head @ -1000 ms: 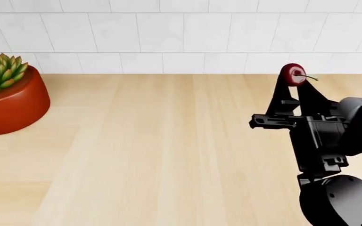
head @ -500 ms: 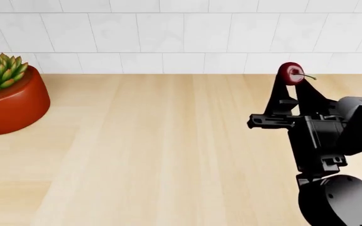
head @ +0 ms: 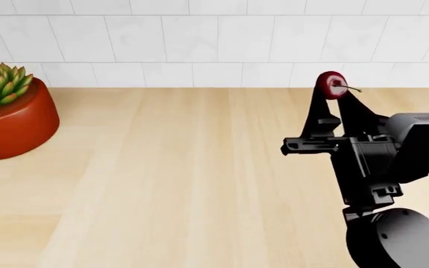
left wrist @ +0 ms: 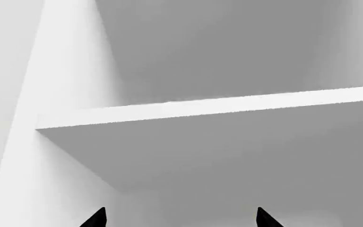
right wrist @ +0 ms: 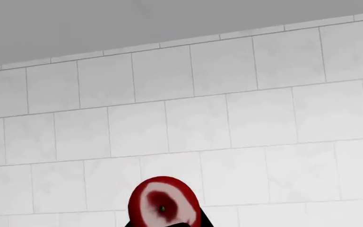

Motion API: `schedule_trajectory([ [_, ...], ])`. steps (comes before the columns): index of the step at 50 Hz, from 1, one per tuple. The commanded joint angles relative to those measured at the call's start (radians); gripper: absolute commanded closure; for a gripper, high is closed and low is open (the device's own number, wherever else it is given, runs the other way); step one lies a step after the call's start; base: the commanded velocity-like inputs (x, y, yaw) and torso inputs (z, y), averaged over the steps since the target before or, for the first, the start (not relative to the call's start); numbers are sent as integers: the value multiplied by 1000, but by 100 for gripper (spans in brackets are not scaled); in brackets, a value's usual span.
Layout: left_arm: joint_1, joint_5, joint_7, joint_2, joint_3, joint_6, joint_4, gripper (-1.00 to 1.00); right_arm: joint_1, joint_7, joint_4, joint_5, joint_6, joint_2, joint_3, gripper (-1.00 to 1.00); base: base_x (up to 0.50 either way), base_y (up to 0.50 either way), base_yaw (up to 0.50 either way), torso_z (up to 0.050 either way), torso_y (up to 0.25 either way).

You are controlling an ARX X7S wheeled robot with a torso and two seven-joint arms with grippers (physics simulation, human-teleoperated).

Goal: Pick the grape, cherry from the counter and place them in the cabinet. Then close the cabinet.

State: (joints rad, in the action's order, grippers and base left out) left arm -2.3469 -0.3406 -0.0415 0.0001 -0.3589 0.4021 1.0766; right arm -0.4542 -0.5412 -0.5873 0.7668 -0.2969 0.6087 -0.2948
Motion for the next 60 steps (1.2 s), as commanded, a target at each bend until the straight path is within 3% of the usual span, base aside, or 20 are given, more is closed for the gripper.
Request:
schedule_trajectory([
  [1,-9,169,57,0,220,82,-100,-100,-18,5,-17,-6,-21,-3,-19,100,0,4,7,0,0],
  [10,-9,125,80,-3,259,175,-261,-100,-31,1,-34,-5,-33,-5,-32,100,1,5,7,2,2],
  [16,135,86,17,-52,232,399,-717,-100,-40,8,-29,-11,-37,-14,-48,100,0,1,2,0,2],
  [27,243,17,-53,-93,277,615,-1084,-100,-49,7,-38,-4,-45,-11,-51,100,0,2,4,0,3],
  [41,431,-91,-230,-77,371,1034,-1723,-100,-61,9,-37,-6,-49,-19,-65,100,-1,2,3,0,1],
  [45,506,-105,-272,-70,373,1101,-1859,-100,-69,12,-28,-9,-50,-27,-72,100,0,1,1,0,0],
  [54,815,-105,-386,-68,371,1134,-2111,-100,-48,9,-30,-10,-36,-16,-60,100,0,1,1,0,0],
  [55,844,-134,-411,-72,381,1134,-2122,-100,-46,9,-30,-10,-35,-15,-60,100,0,0,4,0,0],
  [57,884,-333,-562,-111,430,1114,-2123,-100,-40,8,-30,-10,-32,-13,-58,100,0,2,2,0,0],
  [60,895,-749,-895,-186,497,1112,-2123,-100,-35,9,-29,-5,-30,-11,-54,100,0,1,0,0,0],
])
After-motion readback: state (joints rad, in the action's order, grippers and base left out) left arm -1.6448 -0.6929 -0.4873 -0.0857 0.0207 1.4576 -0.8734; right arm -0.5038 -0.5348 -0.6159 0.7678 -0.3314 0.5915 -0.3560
